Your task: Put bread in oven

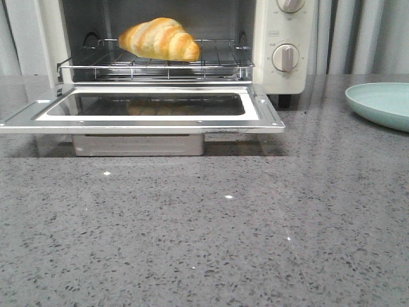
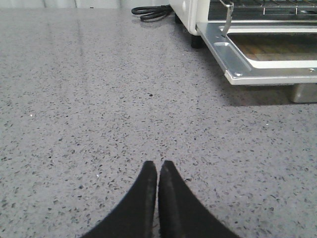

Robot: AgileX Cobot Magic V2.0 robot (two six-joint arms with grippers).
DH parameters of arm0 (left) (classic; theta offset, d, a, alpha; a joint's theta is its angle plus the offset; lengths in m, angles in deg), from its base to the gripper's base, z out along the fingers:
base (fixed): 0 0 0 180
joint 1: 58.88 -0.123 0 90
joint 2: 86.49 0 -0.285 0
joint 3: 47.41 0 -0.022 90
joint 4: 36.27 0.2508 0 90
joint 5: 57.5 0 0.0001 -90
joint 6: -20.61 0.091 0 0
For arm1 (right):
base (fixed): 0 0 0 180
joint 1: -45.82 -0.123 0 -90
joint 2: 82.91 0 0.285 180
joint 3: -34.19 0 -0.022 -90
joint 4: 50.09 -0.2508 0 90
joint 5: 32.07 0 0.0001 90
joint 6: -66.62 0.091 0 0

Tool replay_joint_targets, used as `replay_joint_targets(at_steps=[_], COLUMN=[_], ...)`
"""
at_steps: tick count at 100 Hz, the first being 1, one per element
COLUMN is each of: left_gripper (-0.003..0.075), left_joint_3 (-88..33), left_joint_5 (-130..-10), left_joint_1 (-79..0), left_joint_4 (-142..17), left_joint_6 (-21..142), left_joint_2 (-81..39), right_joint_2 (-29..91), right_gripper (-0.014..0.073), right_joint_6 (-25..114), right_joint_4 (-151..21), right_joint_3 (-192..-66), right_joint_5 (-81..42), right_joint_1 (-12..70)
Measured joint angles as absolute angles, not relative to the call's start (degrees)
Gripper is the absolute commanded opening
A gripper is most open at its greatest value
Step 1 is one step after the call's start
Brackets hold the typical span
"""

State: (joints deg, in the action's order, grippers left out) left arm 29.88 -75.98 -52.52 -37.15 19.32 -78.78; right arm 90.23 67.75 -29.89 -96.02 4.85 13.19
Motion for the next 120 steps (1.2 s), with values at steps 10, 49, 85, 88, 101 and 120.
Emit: replay_joint_targets(at_steps=[10, 49, 85, 88, 101, 120], left_gripper=[-0.0021, -0.0021, -0.0021, -0.0021, -0.0021, -0.0021], left_joint_3=[29.9, 29.9, 29.9, 29.9, 29.9, 29.9], left_joint_5=[-76.0, -76.0, -76.0, -76.0, -76.0, -76.0], left_joint_1=[-52.5, -52.5, -52.5, -52.5, -52.5, -52.5], left_joint_4=[-37.1, -37.1, -37.1, -37.1, -37.1, -37.1], left_joint_6=[19.3, 19.2, 19.2, 19.2, 19.2, 19.2], left_joint_2=[-78.8, -78.8, -78.8, -78.8, -78.8, -78.8], right_joint_2=[90.2, 90.2, 90.2, 90.2, 90.2, 90.2], right_gripper=[-0.0048, -0.0048, -0.0048, -0.0048, -0.0048, -0.0048], right_joint_6=[67.7, 67.7, 67.7, 67.7, 67.9, 67.8], right_joint_4=[-27.1, -36.2, -45.5, -45.6, -45.5, -45.6], right_joint_3=[-93.0, -71.7, -67.9, -67.9, -67.9, -68.0], right_joint_5=[4.8, -22.2, -23.0, -22.0, -18.1, -13.3], right_joint_1=[13.3, 35.7, 50.8, 51.0, 51.0, 51.0])
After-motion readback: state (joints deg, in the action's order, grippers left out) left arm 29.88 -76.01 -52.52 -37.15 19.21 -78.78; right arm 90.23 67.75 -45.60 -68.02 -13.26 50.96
